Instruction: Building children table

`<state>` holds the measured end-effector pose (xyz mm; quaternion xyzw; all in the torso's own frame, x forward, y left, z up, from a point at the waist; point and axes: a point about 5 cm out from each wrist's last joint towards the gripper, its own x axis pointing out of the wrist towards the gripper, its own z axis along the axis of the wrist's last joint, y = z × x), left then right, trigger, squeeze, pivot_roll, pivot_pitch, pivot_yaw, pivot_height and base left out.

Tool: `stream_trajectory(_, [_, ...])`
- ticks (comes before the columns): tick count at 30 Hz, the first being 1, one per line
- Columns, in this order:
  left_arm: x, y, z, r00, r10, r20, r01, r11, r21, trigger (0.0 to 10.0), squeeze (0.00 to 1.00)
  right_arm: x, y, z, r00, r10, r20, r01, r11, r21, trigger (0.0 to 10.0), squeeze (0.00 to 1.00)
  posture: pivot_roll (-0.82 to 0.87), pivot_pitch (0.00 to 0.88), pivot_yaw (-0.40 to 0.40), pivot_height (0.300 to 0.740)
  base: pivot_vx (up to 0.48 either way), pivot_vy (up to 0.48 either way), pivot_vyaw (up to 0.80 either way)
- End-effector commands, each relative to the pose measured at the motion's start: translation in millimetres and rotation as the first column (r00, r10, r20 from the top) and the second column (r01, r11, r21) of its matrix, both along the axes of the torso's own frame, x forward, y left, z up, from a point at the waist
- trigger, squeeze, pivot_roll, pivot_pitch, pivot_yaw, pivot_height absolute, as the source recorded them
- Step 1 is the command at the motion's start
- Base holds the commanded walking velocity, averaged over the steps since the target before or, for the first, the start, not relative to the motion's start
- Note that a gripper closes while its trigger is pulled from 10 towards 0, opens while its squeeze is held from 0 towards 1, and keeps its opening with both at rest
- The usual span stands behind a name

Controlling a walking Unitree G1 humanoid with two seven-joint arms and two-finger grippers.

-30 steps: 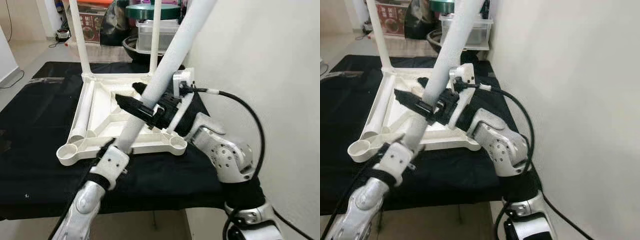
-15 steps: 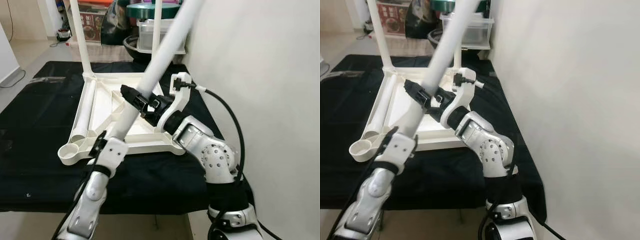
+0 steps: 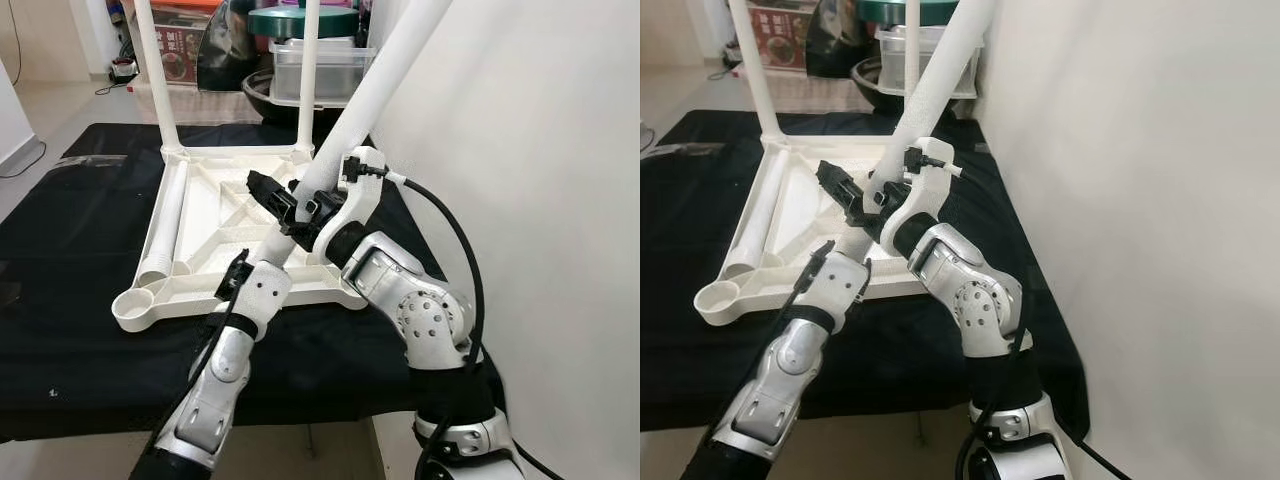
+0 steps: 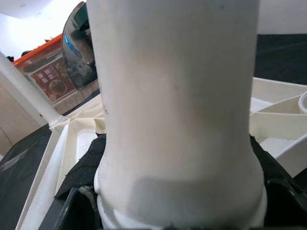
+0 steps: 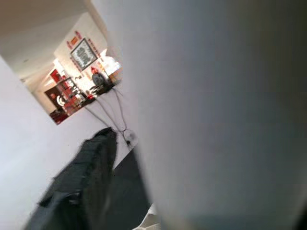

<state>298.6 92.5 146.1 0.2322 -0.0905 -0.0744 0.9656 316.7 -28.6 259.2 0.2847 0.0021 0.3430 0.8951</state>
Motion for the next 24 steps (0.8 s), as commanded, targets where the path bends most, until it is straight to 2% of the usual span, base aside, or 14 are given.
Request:
stream_trajectory(1, [-2.0, -14.0, -2.0, 0.998, -0.066, -0.005, 0.066, 0.997, 0.048, 10.0, 0.0, -14.4, 29.9, -3.1, 0.994, 0.097, -0.049, -0.09, 0.988, 0.129, 0.5, 0.0, -0.02, 0.0, -0.066, 0.74, 0.0, 0.0, 0.0])
stream_trajectory(2, [-1.9, -13.5, -2.0, 0.998, -0.065, -0.005, 0.066, 0.997, 0.049, 10.0, 0.0, -13.5, 27.8, -4.0, 0.995, 0.085, -0.051, -0.078, 0.988, 0.136, 0.0, 0.0, -0.02, 0.0, -0.066, 0.74, 0.0, 0.0, 0.0])
stream_trajectory(6, [-1.9, -13.2, -2.2, 0.998, -0.067, -0.006, 0.068, 0.996, 0.053, 10.0, 0.0, -11.0, 23.9, -6.8, 0.997, 0.042, -0.06, -0.033, 0.989, 0.141, 0.0, 0.0, -0.01, 0.0, -0.066, 0.74, 0.0, 0.0, 0.0])
stream_trajectory(17, [-1.9, -11.7, -2.5, 0.998, -0.07, -0.002, 0.07, 0.995, 0.072, 10.0, 0.0, -11.2, 24.6, -6.2, 0.998, 0.038, -0.055, -0.029, 0.988, 0.151, 0.0, 0.0, -0.01, 0.0, -0.063, 0.74, 0.0, 0.0, 0.0])
stream_trajectory(18, [-2.1, -10.6, -1.7, 0.998, -0.065, 0.007, 0.064, 0.996, 0.062, 10.0, 0.17, -11.1, 24.2, -6.3, 0.998, 0.034, -0.055, -0.025, 0.988, 0.153, 0.0, 0.0, -0.01, 0.0, -0.063, 0.74, 0.0, 0.0, 0.0])
stream_trajectory(20, [-2.1, -10.6, -1.7, 0.998, -0.065, 0.007, 0.064, 0.996, 0.062, 10.0, 0.17, -11.1, 24.2, -6.3, 0.998, 0.034, -0.055, -0.025, 0.988, 0.153, 0.0, 0.0, -0.01, 0.0, -0.063, 0.74, 0.0, 0.0, 0.0])
stream_trajectory(21, [-2.7, -9.4, -0.7, 0.998, -0.069, 0.008, 0.069, 0.997, 0.032, 10.0, 1.0, -10.6, 23.4, -5.9, 0.998, 0.03, -0.052, -0.021, 0.988, 0.155, 0.0, 0.0, -0.01, 0.0, -0.062, 0.74, 0.0, 0.0, 0.0])
stream_trajectory(24, [-3.9, -6.4, 0.0, 0.998, -0.066, 0.006, 0.066, 0.998, -0.002, 10.0, 1.0, -9.9, 22.2, -5.2, 0.999, 0.025, -0.048, -0.017, 0.988, 0.156, 0.0, 0.0, -0.01, 0.0, -0.062, 0.74, 0.0, 0.0, 0.0])
